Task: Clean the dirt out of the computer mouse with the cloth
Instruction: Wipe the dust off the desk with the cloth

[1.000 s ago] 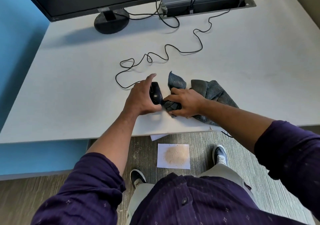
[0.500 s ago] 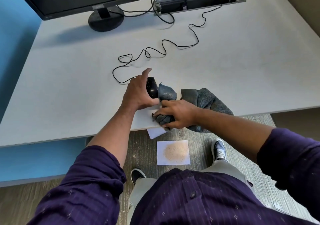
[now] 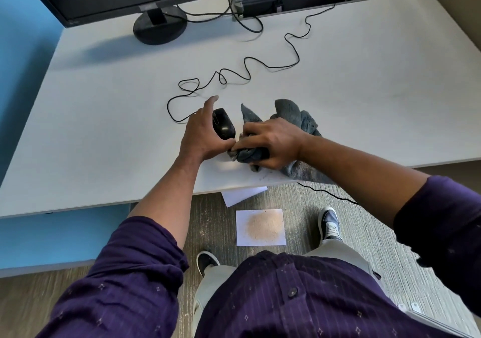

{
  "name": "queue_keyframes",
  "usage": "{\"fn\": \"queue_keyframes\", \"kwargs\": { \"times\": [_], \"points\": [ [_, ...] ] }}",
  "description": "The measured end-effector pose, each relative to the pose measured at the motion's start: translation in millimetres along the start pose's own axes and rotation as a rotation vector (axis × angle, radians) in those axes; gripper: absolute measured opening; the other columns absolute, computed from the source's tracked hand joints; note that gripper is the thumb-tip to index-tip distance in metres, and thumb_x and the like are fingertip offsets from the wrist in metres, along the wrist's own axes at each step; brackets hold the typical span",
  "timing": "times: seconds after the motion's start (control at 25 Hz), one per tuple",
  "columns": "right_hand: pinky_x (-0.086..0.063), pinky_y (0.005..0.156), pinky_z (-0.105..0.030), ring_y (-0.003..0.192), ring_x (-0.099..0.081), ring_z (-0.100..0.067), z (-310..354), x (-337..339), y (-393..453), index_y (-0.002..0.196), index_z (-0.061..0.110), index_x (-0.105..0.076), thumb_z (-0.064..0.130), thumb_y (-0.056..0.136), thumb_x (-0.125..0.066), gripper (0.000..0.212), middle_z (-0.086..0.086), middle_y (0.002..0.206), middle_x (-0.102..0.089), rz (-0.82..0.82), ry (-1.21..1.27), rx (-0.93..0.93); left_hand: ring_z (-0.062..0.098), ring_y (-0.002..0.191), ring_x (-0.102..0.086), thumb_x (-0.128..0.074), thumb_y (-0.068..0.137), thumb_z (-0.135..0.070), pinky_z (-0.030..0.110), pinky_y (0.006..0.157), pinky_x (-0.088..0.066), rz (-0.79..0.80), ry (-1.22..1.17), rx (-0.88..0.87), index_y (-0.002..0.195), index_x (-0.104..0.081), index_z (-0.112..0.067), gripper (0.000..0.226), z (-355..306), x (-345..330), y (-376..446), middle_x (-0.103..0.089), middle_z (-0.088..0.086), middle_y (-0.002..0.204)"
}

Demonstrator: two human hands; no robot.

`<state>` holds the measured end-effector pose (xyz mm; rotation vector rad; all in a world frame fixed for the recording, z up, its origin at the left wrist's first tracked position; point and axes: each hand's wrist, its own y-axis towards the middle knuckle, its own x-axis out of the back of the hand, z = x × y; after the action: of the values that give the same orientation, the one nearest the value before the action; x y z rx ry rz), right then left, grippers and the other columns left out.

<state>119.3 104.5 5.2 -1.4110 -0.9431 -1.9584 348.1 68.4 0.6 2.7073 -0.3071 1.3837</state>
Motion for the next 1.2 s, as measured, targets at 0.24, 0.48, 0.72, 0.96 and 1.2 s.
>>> {"fn": "queue_keyframes", "kwargs": {
  "times": [0.24, 0.48, 0.72, 0.96, 1.2],
  "points": [
    [-0.053, 0.059, -0.033, 0.077, -0.063, -0.02, -32, 27, -14, 0.126, 0.034, -0.063, 0.046, 0.078, -0.066, 0.05, 0.002, 0.104, -0.061, -0.016, -0.053, -0.12, 0.029, 0.121, -0.057, -0.081, 0.052, -0.051, 0.043, 0.096, -0.054, 0.032, 0.009, -0.021, 0.155, -0.032, -0.033, 0.115, -14, -7, 7, -0.061, 0.003, 0.128],
    [-0.053, 0.065, -0.037, 0.082, -0.064, -0.027, -74, 42, -34, 0.127, 0.04, -0.058, 0.059, 0.079, -0.053, 0.051, 0.005, 0.102, -0.056, -0.138, -0.123, -0.502, 0.031, 0.122, -0.054, -0.073, 0.052, -0.053, 0.043, 0.102, -0.048, 0.132, 0.125, -0.086, 0.157, -0.034, -0.032, 0.114, -14, -17, -2, -0.06, 0.003, 0.129],
    [-0.044, 0.067, -0.037, 0.095, -0.061, -0.034, -107, 14, -71, 0.145, 0.033, -0.035, 0.063, 0.089, -0.05, 0.066, -0.007, 0.122, -0.051, 0.127, -0.186, -0.698, 0.033, 0.127, -0.051, -0.072, 0.056, -0.051, 0.046, 0.107, -0.047, 0.181, 0.167, -0.15, 0.157, -0.035, -0.029, 0.11, -22, -26, -4, -0.058, 0.004, 0.137],
    [-0.05, 0.065, -0.037, 0.085, -0.064, -0.035, -82, -6, -71, 0.138, 0.026, -0.043, 0.065, 0.086, -0.045, 0.065, -0.007, 0.113, -0.057, 0.112, -0.138, -0.573, 0.032, 0.123, -0.054, -0.07, 0.057, -0.051, 0.043, 0.107, -0.046, 0.164, 0.18, -0.165, 0.157, -0.037, -0.027, 0.108, -21, -26, 2, -0.06, 0.004, 0.13],
    [-0.05, 0.058, -0.036, 0.075, -0.063, -0.029, -44, -22, -60, 0.13, 0.024, -0.048, 0.055, 0.086, -0.057, 0.055, -0.002, 0.104, -0.057, 0.093, -0.059, -0.408, 0.03, 0.119, -0.057, -0.071, 0.056, -0.054, 0.045, 0.108, -0.046, 0.133, 0.194, -0.174, 0.155, -0.037, -0.028, 0.108, -13, -20, 13, -0.062, 0.002, 0.126]
  ]
}}
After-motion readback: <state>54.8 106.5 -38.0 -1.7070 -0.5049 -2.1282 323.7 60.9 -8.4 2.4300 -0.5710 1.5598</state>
